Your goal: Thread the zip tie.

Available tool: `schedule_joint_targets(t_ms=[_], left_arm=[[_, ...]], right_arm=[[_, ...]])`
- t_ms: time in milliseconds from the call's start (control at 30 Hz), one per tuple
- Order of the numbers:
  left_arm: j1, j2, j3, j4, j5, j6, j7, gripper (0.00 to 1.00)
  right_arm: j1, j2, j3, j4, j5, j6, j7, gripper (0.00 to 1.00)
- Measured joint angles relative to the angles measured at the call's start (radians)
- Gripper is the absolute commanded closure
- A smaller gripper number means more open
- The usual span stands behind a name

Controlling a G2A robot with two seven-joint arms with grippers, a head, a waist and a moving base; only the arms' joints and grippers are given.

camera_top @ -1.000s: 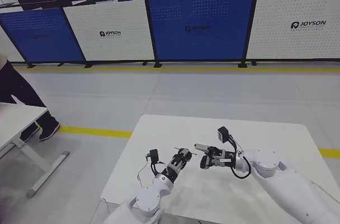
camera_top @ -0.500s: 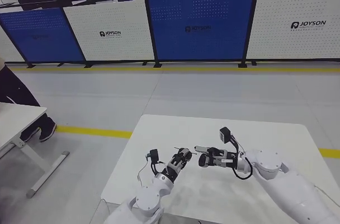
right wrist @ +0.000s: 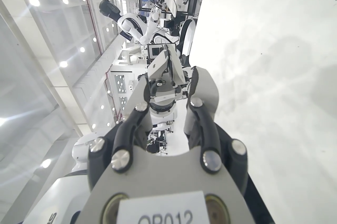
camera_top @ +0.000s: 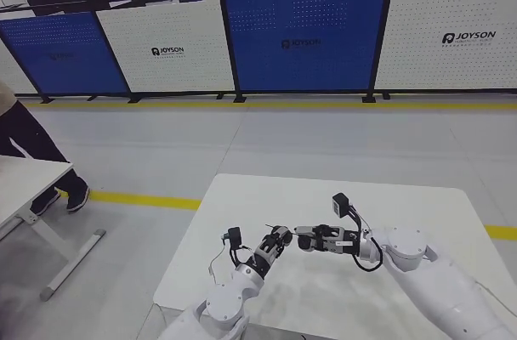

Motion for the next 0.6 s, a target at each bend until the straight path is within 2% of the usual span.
schedule_joint_targets(t_ms=[133, 233, 267, 333, 367, 600], left_arm=[[0.001, -0.003, -0.002, 0.0, 0.003, 0.002, 0.0, 1.0], [0.001, -0.005, -0.003, 0.001, 0.007, 0.002, 0.0, 1.0], [0.002, -0.006, -0.003, 0.001, 0.009, 0.002, 0.0, 0.96], [0.002, -0.007, -0.003, 0.002, 0.012, 0.002, 0.001, 0.51], [0.001, -0.008, -0.003, 0.002, 0.014, 0.002, 0.001, 0.01], [0.004, -0.012, -0.002, 0.0, 0.016, -0.006, 0.022, 0.0]], right_arm=[[-0.004, -0.004, 0.01, 0.002, -0.009, 0.002, 0.007, 1.0], [-0.008, -0.007, 0.019, 0.004, -0.016, 0.004, 0.011, 1.0], [-0.009, -0.008, 0.023, 0.004, -0.018, 0.004, 0.013, 1.0], [-0.012, -0.009, 0.028, 0.004, -0.022, 0.005, 0.017, 1.0], [-0.013, -0.01, 0.031, 0.003, -0.024, 0.006, 0.019, 1.0], [-0.02, -0.015, 0.049, -0.001, -0.044, 0.016, 0.028, 1.0]])
